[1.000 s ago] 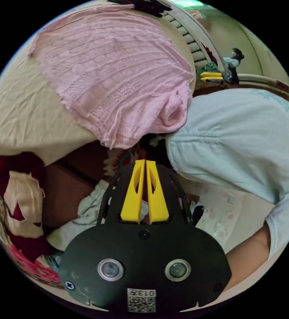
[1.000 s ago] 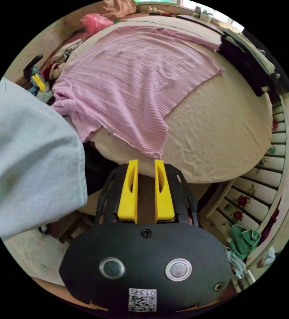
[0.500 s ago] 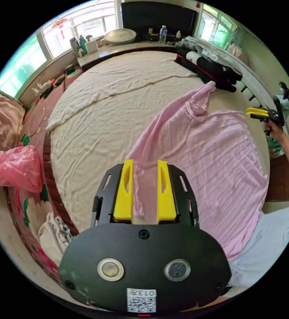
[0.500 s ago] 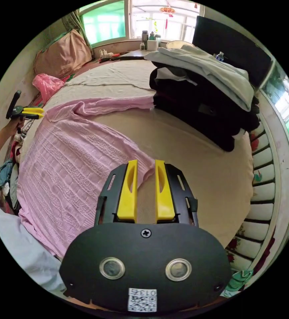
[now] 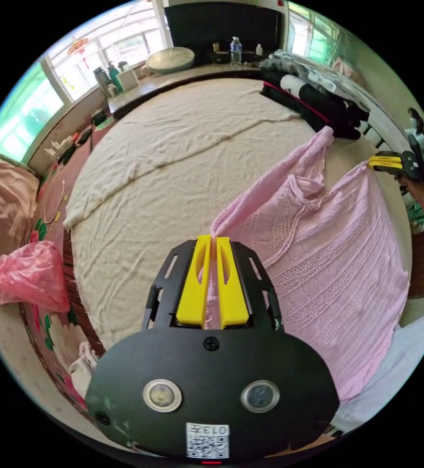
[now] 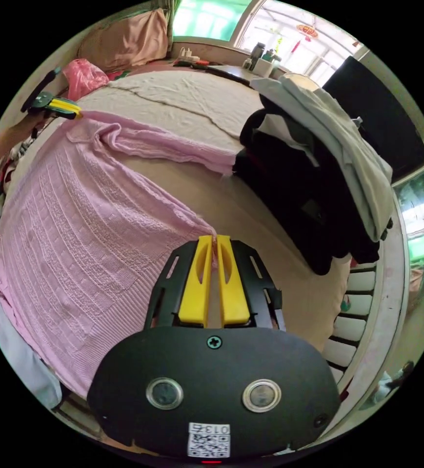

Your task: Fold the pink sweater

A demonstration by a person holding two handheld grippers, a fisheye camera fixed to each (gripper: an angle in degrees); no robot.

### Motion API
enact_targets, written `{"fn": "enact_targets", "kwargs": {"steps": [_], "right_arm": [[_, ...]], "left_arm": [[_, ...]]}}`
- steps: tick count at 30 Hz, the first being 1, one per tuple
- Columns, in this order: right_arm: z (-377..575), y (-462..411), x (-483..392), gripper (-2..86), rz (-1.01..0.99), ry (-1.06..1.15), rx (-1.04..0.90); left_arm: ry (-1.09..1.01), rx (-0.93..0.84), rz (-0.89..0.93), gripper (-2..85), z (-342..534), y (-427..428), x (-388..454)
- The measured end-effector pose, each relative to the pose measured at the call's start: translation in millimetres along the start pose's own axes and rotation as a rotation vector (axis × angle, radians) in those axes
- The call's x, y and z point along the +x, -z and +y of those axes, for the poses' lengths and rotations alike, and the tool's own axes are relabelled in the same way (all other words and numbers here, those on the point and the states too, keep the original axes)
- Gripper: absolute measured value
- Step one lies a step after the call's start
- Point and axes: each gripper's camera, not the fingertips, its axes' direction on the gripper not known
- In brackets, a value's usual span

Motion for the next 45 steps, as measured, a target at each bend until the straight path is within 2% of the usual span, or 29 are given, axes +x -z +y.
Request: {"fn": "enact_targets", "kwargs": {"steps": [3,7,10,12,14,16,21,23,27,29,32,34,36,38,41,43,45], "right_arm": [[-7.0,-13.0,-4.6,1.9,0.073,0.008,-0.017],[-6.8,-28.4,-11.6,3.4,0.082,-0.001,-0.046],[-1.7,-8.5,-1.9,7.9,0.058,-0.071,-0.038],[18.4,31.6,8.1,8.9,0.059,-0.166,0.04],[40.5,65.3,-2.6,8.5,0.035,-0.182,0.122],[62.0,88.5,-33.6,7.7,-0.001,-0.13,0.147],[127.6,103.9,-126.5,3.1,-0.17,-0.134,0.051],[147.7,102.9,-147.2,1.9,-0.162,-0.166,0.031],[175.3,92.7,-168.6,0.9,-0.114,-0.173,-0.035],[181.6,88.6,-168.5,0.9,-0.114,-0.171,-0.033],[181.3,102.3,-164.3,1.9,-0.126,-0.186,-0.044],[184.3,129.5,-173.0,3.7,-0.164,-0.133,0.037],[194.4,158.7,-203.2,6.3,-0.214,0.023,0.064],[206.4,169.9,-230.8,7.4,-0.238,0.135,0.023],[225.5,175.4,-270.4,8.2,-0.276,0.262,-0.036],[232.7,172.3,-286.5,8.3,-0.243,0.307,-0.065],[238.0,165.7,-291.2,8.3,-0.103,0.307,-0.079]], "left_arm": [[0.055,0.03,-0.059,1.4,13.2,-2.7,2.0],[0.099,-0.018,-0.02,3.1,21.3,-15.4,6.7],[0.134,0.009,-0.015,6.9,31.9,5.4,2.0],[0.166,0.051,-0.037,8.1,47.4,28.4,0.1],[0.099,0.136,-0.103,7.8,76.1,63.3,21.7],[0.012,0.14,-0.106,7.3,99.1,78.5,51.8],[-0.129,0.061,0.085,6.1,171.4,81.7,143.8],[-0.15,0.007,0.122,5.6,201.8,73.2,181.3],[-0.177,-0.059,0.081,3.4,228.3,53.7,214.0],[-0.174,-0.024,0.066,2.2,239.3,48.0,218.5],[-0.179,-0.052,0.116,2.0,241.1,54.7,217.2],[-0.257,-0.027,0.106,2.7,252.3,74.1,224.5],[-0.355,-0.047,0.109,4.7,270.8,92.6,236.4],[-0.486,-0.096,0.148,6.7,305.7,112.9,258.4],[-0.645,-0.202,0.094,8.7,350.9,124.5,292.5],[-0.721,-0.237,0.065,9.8,371.7,126.6,311.7],[-0.795,-0.251,-0.051,10.9,387.7,122.3,328.9]]}}
